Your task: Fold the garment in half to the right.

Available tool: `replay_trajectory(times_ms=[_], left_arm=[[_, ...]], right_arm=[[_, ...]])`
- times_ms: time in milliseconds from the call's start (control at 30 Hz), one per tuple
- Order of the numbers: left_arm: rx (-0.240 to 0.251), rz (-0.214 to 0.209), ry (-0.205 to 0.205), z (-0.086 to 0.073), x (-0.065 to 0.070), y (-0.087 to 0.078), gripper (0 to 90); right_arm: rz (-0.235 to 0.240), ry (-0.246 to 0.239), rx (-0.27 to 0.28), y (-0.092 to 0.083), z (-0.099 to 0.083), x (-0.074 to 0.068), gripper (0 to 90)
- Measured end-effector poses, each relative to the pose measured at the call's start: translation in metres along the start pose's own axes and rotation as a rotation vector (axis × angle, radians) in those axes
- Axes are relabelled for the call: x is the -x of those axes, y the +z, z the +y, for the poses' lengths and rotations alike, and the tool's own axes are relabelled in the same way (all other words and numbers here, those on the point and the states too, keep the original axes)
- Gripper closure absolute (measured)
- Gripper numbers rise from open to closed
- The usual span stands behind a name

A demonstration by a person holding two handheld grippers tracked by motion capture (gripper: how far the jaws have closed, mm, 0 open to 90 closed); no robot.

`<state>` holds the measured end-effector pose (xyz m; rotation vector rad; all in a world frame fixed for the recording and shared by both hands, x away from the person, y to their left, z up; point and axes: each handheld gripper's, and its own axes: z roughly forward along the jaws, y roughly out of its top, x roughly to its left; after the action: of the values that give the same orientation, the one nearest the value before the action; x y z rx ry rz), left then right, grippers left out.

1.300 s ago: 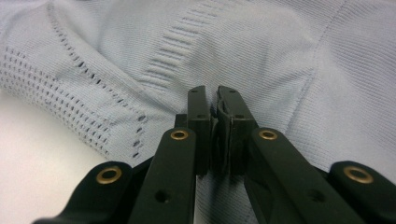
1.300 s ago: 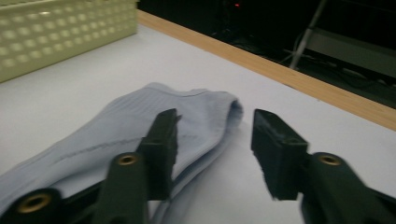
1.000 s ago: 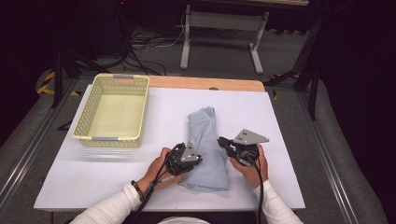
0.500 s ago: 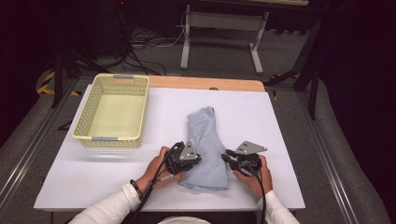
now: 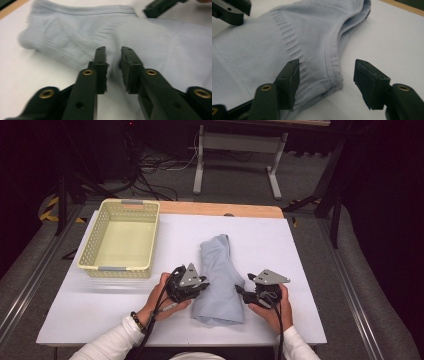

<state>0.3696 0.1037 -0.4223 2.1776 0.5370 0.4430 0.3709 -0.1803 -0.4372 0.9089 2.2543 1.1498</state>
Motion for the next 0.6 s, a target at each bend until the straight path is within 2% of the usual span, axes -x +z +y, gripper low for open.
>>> replay_trajectory(times_ms=[67,167,400,533,600], left_arm=[[0.011,0.017,-0.014,0.0,-0.003,-0.002,67.9],[0.005,0.032,-0.044,-0.001,-0.005,0.0,57.3],[-0.026,0.053,-0.106,-0.005,-0.007,0.014,33.1],[-0.066,0.028,-0.155,-0.009,-0.012,0.025,27.0],[-0.083,0.036,-0.163,-0.01,-0.012,0.028,23.5]], right_arm=[[0.02,0.006,0.0,0.002,0.0,-0.002,33.4],[0.021,0.02,-0.022,0.007,0.0,-0.003,28.7],[0.046,0.043,-0.118,0.025,-0.006,-0.002,20.9],[0.056,0.081,-0.147,0.031,-0.006,0.002,16.4],[0.083,0.125,-0.164,0.034,-0.006,0.005,16.4]])
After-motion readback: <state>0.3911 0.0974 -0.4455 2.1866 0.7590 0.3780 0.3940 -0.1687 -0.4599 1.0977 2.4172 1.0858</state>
